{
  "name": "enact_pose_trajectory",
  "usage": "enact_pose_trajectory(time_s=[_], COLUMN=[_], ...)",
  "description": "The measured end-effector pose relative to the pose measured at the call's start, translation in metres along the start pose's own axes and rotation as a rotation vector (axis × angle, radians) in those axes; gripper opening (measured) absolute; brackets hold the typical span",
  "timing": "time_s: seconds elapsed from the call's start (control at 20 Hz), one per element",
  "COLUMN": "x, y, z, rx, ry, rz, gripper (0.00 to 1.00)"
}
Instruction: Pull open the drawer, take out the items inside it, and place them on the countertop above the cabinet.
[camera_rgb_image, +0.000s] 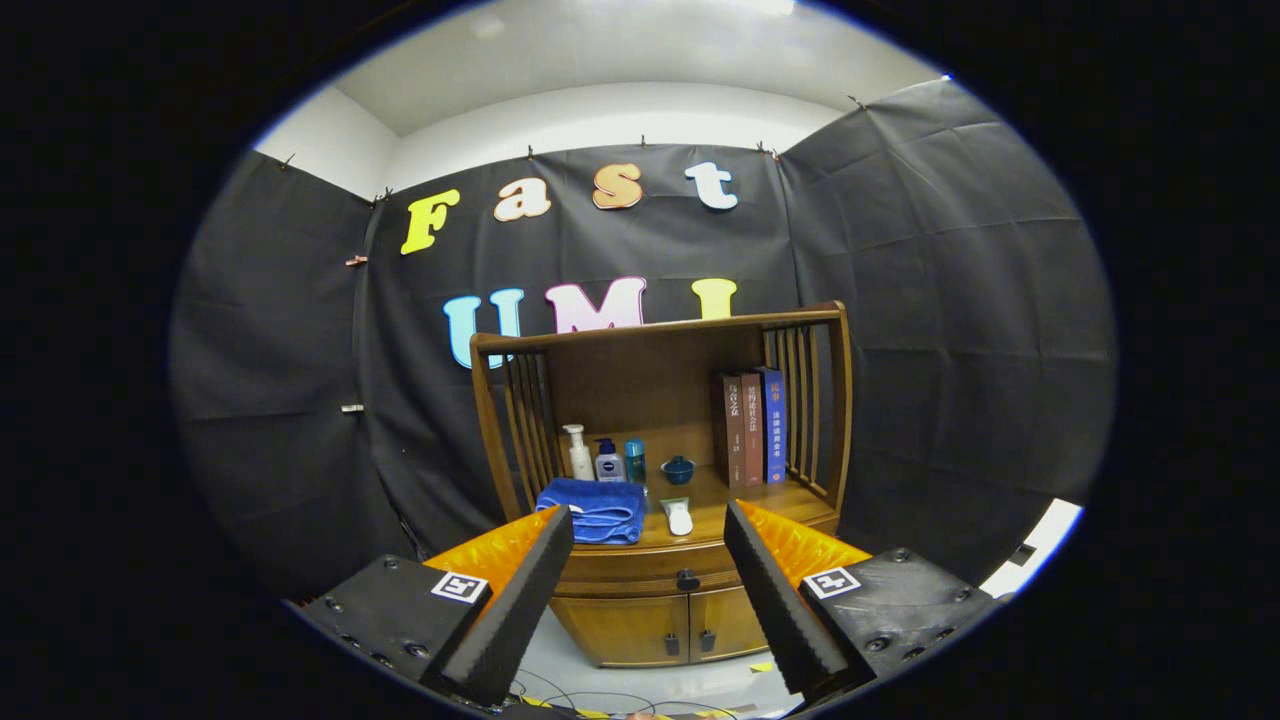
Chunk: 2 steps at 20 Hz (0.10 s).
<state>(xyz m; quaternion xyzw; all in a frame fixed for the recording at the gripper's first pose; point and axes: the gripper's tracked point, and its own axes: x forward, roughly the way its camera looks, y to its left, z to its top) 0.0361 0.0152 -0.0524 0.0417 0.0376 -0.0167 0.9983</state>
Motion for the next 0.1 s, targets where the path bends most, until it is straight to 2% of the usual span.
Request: enact_pose_trajectory(time_s=[0.1], x=[0.0006], y=[0.0024], z=[-0.0047], rx=[-0.005], ry=[0.010], rz=[0.005], gripper=[0.99])
